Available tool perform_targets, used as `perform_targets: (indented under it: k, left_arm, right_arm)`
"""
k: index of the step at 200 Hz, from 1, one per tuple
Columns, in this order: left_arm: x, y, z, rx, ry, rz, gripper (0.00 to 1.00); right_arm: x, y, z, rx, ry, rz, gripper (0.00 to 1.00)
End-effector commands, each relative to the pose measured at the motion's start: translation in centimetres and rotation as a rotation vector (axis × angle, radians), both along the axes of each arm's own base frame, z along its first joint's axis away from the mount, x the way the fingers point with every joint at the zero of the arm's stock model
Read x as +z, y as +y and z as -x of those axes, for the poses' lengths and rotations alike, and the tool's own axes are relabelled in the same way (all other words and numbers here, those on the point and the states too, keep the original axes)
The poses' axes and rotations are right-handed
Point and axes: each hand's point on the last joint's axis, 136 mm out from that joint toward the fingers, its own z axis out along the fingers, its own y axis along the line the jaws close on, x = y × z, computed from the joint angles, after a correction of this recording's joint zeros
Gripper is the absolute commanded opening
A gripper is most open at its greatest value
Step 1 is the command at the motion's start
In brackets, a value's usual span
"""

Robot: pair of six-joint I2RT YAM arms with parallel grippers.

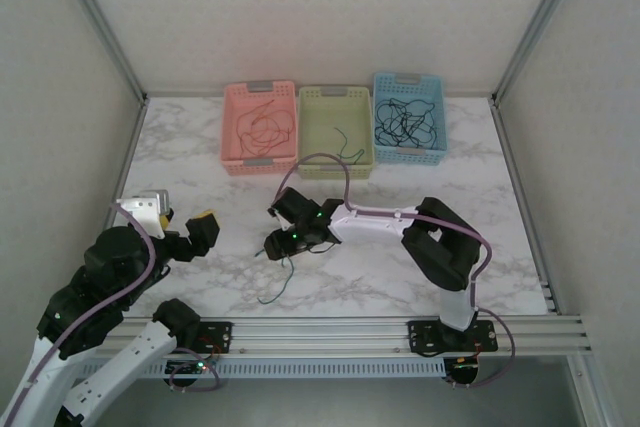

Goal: Untangle the cables

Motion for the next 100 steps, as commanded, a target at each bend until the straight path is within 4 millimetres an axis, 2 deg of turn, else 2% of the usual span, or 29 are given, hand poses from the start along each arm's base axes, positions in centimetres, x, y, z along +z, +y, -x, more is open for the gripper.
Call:
perform_targets:
  k: [1,27,36,53,100]
  left_arm:
    - [-0.8,0.4,-0.1,0.028,0.02,-0.012,1.0]
    - [-0.8,0.3,-0.2,0.024,0.023,-0.012,1.0]
    - [-0.8,0.3,-0.2,0.024,0.023,-0.013,1.0]
    - [-0.9,0.2,-0.2,0.022,0.027,-0.014,1.0]
    - [-1.0,0.2,-0.3,0.022,0.031,-0.018,1.0]
  right_arm:
    - [-1.2,-0.3,0.4,0.034,-0.016,0.066,0.5]
    - [-2.1,-0.7,0.7,0.046,-0.019,0.103,0.52]
    - [-2.4,-0.8,0.6,0.047,-0.022,0.116,0.5]
    - [-2.4,-0.7,0.5,0.047,-0.03,0.117,0.42]
    - [-0.4,-0.1,-0.1,0.049,-0.074,0.079,0.12]
